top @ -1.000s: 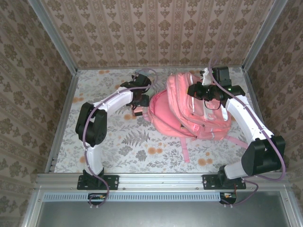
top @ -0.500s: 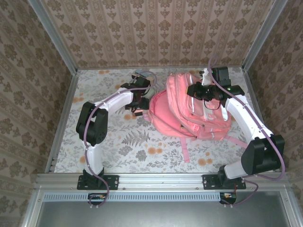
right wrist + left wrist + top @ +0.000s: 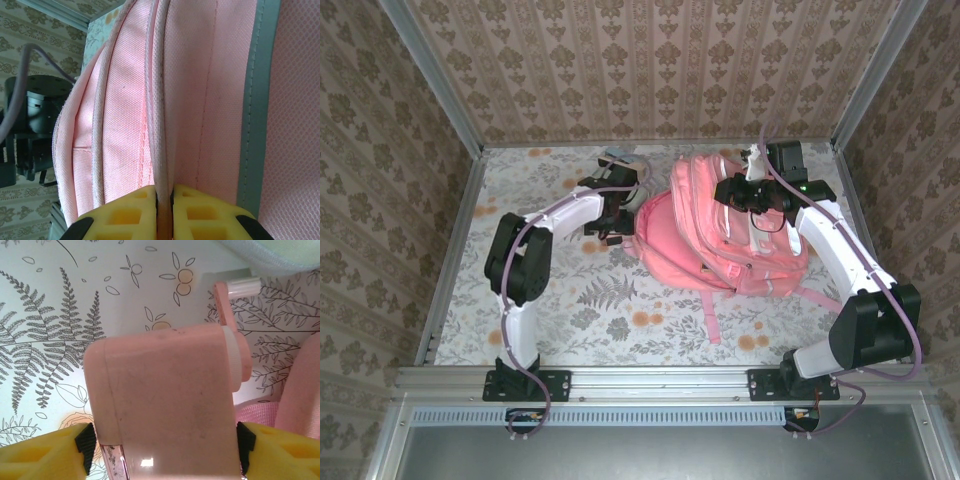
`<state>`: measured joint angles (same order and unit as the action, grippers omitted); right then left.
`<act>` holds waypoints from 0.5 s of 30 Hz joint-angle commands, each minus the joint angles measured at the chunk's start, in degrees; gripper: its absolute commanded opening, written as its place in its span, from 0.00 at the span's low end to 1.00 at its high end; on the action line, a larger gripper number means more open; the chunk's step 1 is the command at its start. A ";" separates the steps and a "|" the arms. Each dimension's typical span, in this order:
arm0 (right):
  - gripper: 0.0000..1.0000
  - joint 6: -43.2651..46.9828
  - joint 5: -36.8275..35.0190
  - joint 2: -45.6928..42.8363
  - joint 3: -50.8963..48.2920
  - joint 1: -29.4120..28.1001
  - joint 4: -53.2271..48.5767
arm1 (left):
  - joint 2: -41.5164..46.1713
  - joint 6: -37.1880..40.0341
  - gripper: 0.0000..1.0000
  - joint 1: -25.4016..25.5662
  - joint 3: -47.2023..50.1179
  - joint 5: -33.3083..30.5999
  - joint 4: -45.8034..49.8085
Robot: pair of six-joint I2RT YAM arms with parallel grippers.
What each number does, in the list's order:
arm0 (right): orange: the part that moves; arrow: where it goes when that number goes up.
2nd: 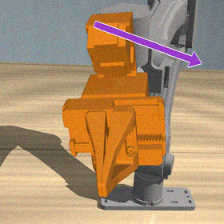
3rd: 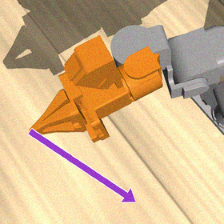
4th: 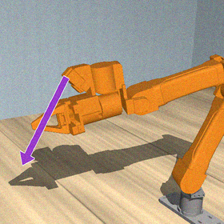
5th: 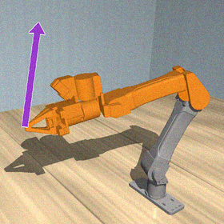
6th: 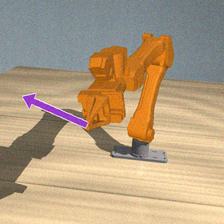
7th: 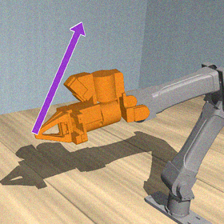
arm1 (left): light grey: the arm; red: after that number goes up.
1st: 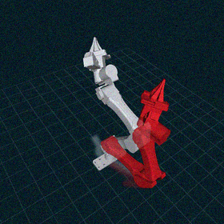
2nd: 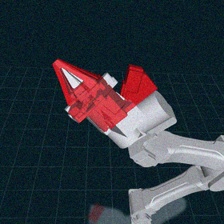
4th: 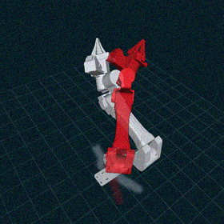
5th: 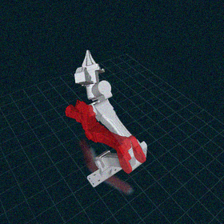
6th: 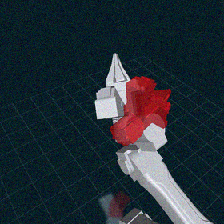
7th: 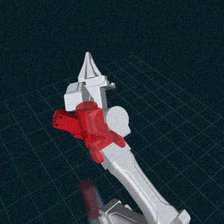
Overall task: Pack the student bag
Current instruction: Pick up the pencil case at the center of the table.
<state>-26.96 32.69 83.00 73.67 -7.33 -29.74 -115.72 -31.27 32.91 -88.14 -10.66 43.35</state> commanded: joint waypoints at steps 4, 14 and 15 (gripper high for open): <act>0.14 0.14 1.73 -0.99 0.20 0.30 1.81 | -1.18 -0.68 0.69 -0.12 -0.09 0.28 1.69; 0.14 0.33 1.18 -1.15 0.33 0.30 1.52 | 5.86 -1.33 0.63 2.43 0.32 -0.94 3.35; 0.14 0.20 1.07 -1.17 0.38 0.30 1.49 | 6.96 -1.58 0.63 2.87 0.32 -1.03 3.55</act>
<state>-26.96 32.69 83.00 73.65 -7.33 -29.74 -114.45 -31.75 34.24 -87.77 -10.70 44.66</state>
